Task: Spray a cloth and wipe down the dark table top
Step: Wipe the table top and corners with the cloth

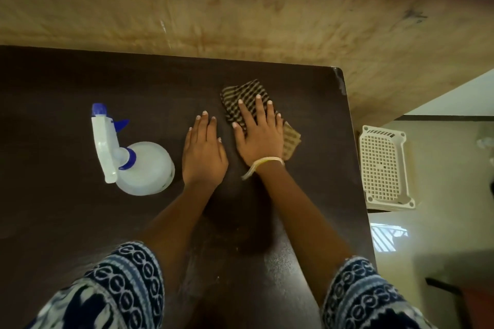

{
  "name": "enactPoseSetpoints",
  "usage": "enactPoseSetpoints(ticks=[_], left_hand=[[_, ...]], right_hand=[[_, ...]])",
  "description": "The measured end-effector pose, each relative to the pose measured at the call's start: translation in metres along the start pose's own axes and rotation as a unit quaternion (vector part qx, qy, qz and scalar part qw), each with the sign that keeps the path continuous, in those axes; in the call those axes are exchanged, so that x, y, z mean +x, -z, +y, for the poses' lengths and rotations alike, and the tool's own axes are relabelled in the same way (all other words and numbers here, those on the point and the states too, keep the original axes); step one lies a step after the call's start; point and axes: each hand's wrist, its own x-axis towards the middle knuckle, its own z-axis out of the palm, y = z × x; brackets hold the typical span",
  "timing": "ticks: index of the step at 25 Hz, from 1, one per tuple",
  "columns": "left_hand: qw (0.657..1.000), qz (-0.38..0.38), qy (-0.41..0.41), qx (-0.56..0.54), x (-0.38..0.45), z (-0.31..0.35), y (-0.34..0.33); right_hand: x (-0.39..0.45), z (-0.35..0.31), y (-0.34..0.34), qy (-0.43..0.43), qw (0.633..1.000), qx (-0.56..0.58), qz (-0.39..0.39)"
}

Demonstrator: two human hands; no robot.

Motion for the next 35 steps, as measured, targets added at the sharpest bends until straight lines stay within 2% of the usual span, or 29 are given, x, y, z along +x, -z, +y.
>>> enactPoseSetpoints(ticks=[1, 2, 3, 5, 7, 9, 10, 12, 15, 18, 20, 22, 25, 27, 30, 32, 33, 35], left_hand=[[1.000, 0.000, -0.001, 0.001, -0.001, 0.000, 0.000], [1.000, -0.001, -0.001, 0.001, -0.001, 0.000, 0.000], [1.000, -0.003, 0.001, 0.002, 0.000, 0.000, -0.001], [1.000, -0.014, -0.001, 0.010, 0.000, 0.000, 0.000], [0.999, -0.028, -0.016, 0.009, -0.005, -0.001, 0.004], [0.999, -0.028, -0.025, -0.019, -0.022, -0.006, 0.009], [0.999, -0.022, -0.028, -0.037, -0.036, -0.010, 0.012], [0.996, -0.011, -0.038, -0.074, -0.070, -0.023, 0.017], [0.992, 0.019, -0.061, -0.107, -0.118, -0.055, 0.020], [0.995, 0.025, -0.045, -0.091, -0.156, -0.079, 0.024], [0.996, 0.028, -0.046, -0.066, -0.170, -0.087, 0.026], [0.998, 0.019, -0.053, -0.040, -0.177, -0.094, 0.030], [0.997, -0.016, -0.078, 0.010, -0.188, -0.106, 0.037], [0.996, -0.020, -0.086, 0.029, -0.192, -0.110, 0.038], [0.996, -0.007, -0.085, 0.026, -0.193, -0.113, 0.035], [0.996, 0.000, -0.084, 0.016, -0.191, -0.113, 0.034], [0.997, 0.002, -0.081, 0.014, -0.191, -0.114, 0.034], [0.997, 0.008, -0.082, 0.015, -0.191, -0.115, 0.032]], right_hand=[[-0.005, 0.023, 0.003, -0.007, 1.000, -0.007, 0.014], [-0.015, 0.051, 0.007, -0.070, 0.997, -0.009, 0.032], [-0.032, 0.077, 0.012, -0.160, 0.986, -0.006, 0.053], [-0.081, 0.111, 0.019, -0.339, 0.938, 0.019, 0.076], [-0.116, 0.108, 0.018, -0.438, 0.893, 0.033, 0.096], [-0.110, 0.078, 0.015, -0.479, 0.869, 0.072, 0.098], [-0.094, 0.058, 0.016, -0.473, 0.873, 0.082, 0.087], [-0.056, 0.012, 0.010, -0.391, 0.917, 0.068, 0.038], [-0.014, -0.063, -0.007, -0.152, 0.988, 0.030, -0.019], [-0.023, -0.085, -0.011, 0.058, 0.996, -0.006, -0.073], [-0.041, -0.057, -0.008, 0.134, 0.988, -0.032, -0.066], [-0.057, -0.010, 0.001, 0.104, 0.993, -0.037, -0.041], [-0.097, 0.069, 0.021, -0.111, 0.994, -0.006, 0.002], [-0.139, 0.100, 0.025, -0.249, 0.968, 0.017, 0.028], [-0.171, 0.076, 0.012, -0.402, 0.913, 0.038, 0.056], [-0.162, 0.025, 0.004, -0.407, 0.911, 0.052, 0.049], [-0.160, -0.005, -0.003, -0.362, 0.930, 0.049, 0.040], [-0.169, -0.067, -0.022, -0.212, 0.977, 0.026, 0.026]])
